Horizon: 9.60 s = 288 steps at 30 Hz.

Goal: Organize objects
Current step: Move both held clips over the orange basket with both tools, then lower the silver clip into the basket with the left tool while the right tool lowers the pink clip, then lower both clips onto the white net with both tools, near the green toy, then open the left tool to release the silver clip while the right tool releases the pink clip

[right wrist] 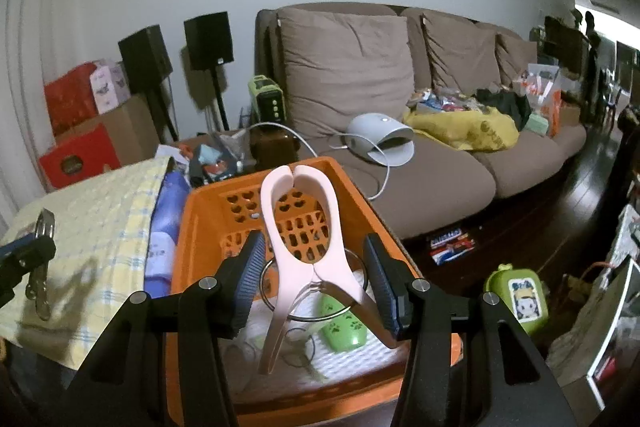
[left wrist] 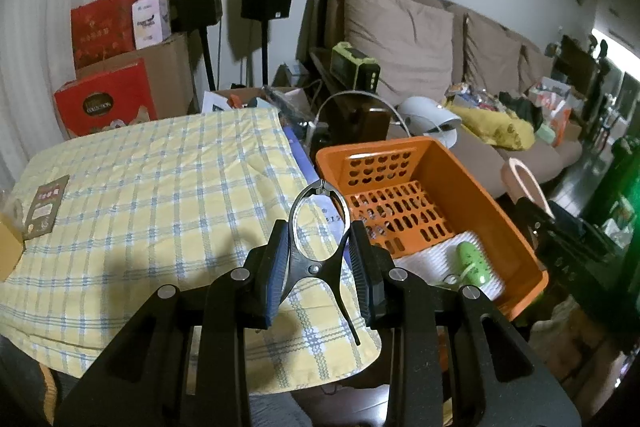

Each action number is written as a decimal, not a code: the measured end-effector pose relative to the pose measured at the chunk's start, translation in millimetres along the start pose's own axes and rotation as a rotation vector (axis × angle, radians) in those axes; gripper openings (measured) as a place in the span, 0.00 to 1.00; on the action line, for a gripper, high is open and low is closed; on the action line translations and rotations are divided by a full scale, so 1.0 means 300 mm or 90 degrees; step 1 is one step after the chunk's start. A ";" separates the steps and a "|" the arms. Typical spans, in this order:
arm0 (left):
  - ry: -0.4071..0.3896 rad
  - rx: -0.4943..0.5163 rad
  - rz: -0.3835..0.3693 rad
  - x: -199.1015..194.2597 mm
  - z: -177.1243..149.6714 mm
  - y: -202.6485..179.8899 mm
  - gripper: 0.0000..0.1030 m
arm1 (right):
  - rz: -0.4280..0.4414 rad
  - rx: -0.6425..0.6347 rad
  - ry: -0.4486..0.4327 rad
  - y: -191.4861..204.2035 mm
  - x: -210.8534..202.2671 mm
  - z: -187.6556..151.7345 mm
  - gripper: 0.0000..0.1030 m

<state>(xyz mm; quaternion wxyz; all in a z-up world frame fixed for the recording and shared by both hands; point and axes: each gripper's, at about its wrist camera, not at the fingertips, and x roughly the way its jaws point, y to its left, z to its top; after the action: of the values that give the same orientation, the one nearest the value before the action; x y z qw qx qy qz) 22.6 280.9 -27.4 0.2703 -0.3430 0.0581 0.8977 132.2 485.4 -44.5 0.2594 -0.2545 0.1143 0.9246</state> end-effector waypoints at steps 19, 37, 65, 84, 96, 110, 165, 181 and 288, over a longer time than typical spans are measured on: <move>0.011 0.016 -0.014 0.062 0.010 -0.080 0.27 | -0.005 0.015 0.031 -0.028 0.030 -0.004 0.50; 0.021 0.023 -0.027 0.105 0.002 -0.139 0.27 | -0.018 0.028 0.060 -0.062 0.058 -0.011 0.50; 0.018 0.028 -0.043 0.129 0.017 -0.192 0.27 | -0.017 0.044 0.068 -0.097 0.070 -0.008 0.50; 0.008 0.032 -0.050 0.147 0.025 -0.235 0.27 | -0.016 0.052 0.069 -0.111 0.069 -0.004 0.50; 0.000 0.025 -0.060 0.155 0.045 -0.255 0.27 | -0.017 0.052 0.068 -0.115 0.069 -0.003 0.50; 0.008 0.028 -0.074 0.161 0.051 -0.285 0.27 | -0.026 0.075 0.075 -0.182 0.076 -0.010 0.50; 0.111 -0.046 -0.129 0.342 -0.099 -0.262 0.27 | 0.023 0.017 0.216 -0.098 0.193 -0.079 0.50; 0.129 -0.052 -0.132 0.366 -0.116 -0.274 0.27 | 0.006 -0.013 0.247 -0.083 0.219 -0.100 0.50; 0.166 -0.040 -0.153 0.336 -0.101 -0.241 0.41 | -0.033 -0.031 0.280 -0.099 0.251 -0.127 0.50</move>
<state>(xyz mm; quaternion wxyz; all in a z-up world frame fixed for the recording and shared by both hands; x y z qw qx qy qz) 15.9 378.2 -109.7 0.3552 -0.4691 0.0233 0.8082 108.5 528.9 -119.0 0.2456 -0.4590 0.1389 0.8424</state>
